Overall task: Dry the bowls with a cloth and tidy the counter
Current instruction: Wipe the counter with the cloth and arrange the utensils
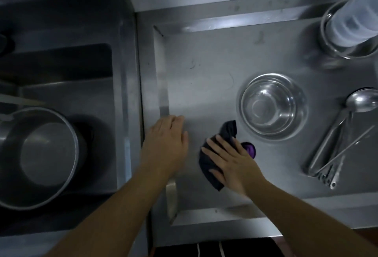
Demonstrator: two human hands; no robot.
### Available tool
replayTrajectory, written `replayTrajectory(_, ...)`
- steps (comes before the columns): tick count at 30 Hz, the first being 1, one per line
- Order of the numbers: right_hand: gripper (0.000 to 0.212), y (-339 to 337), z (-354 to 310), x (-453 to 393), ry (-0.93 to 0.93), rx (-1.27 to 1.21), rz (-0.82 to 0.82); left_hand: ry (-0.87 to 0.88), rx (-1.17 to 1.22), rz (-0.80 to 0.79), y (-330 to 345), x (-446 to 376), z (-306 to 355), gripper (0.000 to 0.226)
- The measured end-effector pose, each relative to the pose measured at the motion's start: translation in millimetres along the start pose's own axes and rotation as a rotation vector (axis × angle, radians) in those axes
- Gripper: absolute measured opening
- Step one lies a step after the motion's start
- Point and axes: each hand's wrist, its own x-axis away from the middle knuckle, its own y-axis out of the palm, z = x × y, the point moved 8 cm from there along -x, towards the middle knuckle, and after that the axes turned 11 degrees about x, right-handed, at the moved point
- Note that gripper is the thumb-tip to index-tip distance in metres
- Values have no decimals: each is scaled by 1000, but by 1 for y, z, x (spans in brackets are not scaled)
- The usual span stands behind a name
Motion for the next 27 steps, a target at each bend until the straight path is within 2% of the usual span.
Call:
replayTrajectory(6, 62, -16, 81, -103, 244, -58, 42, -22, -3, 9, 9, -18, 11, 45)
replayTrajectory(11, 66, -28, 162, -178, 363, -97, 2, -61, 6, 27, 10, -32, 14, 44)
replayTrajectory(16, 66, -35, 260, -207, 861, -201, 16, -65, -10, 69, 4, -49, 9, 43)
replayTrajectory(20, 72, -38, 263, -242, 1098, -289, -12, -100, -13, 132, -7, -63, 0, 43)
replayTrajectory(22, 74, -46, 241, -262, 1052, -253, 24, -118, 3, 164, -14, -69, -3, 44)
replayTrajectory(23, 75, -51, 224, -272, 961, -213, 43, -127, 12, 168, -16, -72, -3, 46)
replayTrajectory(24, 75, -55, 203, -281, 813, -166, 59, -133, 17, 168, -17, -75, -3, 47)
replayTrajectory(27, 71, -55, 125, -283, 170, -62, 93, -154, 24, 151, -20, -83, 0, 47)
